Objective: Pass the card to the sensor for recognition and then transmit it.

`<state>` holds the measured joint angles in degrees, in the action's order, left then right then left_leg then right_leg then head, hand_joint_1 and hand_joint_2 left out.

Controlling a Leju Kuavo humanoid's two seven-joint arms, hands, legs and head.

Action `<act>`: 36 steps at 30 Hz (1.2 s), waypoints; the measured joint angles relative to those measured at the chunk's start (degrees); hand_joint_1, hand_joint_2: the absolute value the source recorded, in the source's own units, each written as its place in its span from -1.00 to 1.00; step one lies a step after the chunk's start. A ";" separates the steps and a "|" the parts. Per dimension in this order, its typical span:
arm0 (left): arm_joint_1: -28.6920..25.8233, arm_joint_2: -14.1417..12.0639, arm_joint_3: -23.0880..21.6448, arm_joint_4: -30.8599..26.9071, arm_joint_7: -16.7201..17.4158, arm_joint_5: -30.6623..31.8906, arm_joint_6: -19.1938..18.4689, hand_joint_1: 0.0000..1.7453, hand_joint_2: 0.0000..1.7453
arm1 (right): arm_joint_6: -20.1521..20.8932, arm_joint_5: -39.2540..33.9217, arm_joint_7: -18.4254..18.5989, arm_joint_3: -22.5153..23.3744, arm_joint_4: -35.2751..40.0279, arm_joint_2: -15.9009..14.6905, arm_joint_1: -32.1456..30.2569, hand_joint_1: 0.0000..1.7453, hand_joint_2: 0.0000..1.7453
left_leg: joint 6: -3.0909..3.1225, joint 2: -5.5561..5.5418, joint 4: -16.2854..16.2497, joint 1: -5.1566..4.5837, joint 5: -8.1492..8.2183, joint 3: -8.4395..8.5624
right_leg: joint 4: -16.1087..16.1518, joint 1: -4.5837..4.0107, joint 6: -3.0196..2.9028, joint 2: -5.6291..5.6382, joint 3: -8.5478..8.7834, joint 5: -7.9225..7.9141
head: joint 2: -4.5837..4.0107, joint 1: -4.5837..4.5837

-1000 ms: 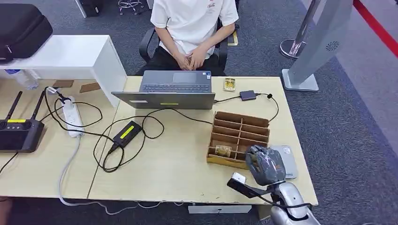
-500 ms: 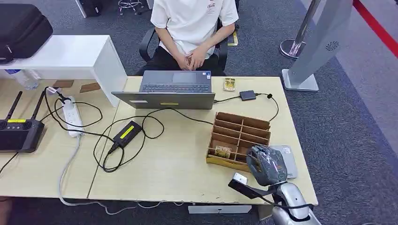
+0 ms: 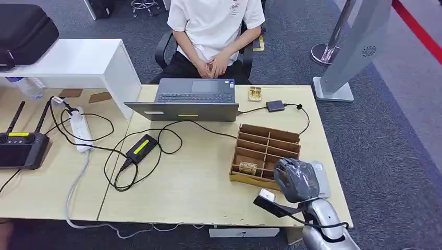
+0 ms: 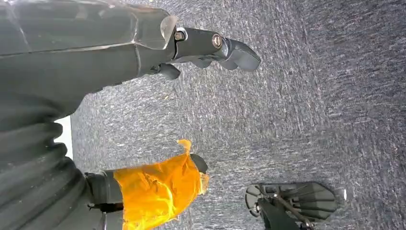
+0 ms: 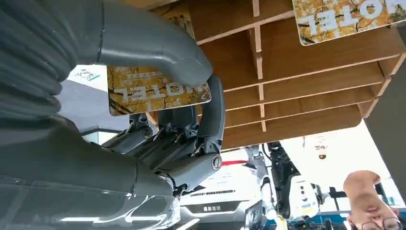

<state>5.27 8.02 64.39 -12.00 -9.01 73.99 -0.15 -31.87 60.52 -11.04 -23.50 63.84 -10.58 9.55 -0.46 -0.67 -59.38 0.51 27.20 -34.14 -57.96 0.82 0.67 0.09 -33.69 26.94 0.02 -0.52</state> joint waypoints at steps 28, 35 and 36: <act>0.18 -0.09 0.00 0.00 0.28 1.25 -0.24 -1.00 1.00 | 8.19 -5.85 -0.18 -1.66 2.60 -3.23 7.68 0.58 1.00 | 0.01 0.00 -0.01 -0.01 -0.01 0.00 | 0.00 0.01 0.00 0.01 0.00 -0.01 | 0.00 0.00; 0.22 -0.09 0.00 0.00 0.42 1.46 -0.35 -1.00 1.00 | 11.43 -7.15 -0.57 -2.25 4.35 -4.76 11.53 0.58 1.00 | 0.01 0.00 -0.02 -0.01 -0.01 0.00 | 0.00 0.01 0.00 0.00 0.00 -0.02 | 0.00 0.00; 0.24 -0.09 0.00 0.00 0.42 1.49 -0.37 -1.00 1.00 | 11.72 -7.21 -0.59 -2.34 4.59 -4.92 11.98 0.58 1.00 | 0.01 0.00 -0.02 -0.01 -0.01 0.00 | 0.00 0.01 0.00 0.00 0.00 -0.02 | 0.00 0.00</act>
<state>5.51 7.93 64.39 -12.00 -8.59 75.47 -0.52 -20.15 53.31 -11.63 -25.84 68.43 -15.50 21.53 -0.45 -0.67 -59.40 0.50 27.19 -34.14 -57.96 0.83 0.67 0.10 -33.69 26.92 0.02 -0.52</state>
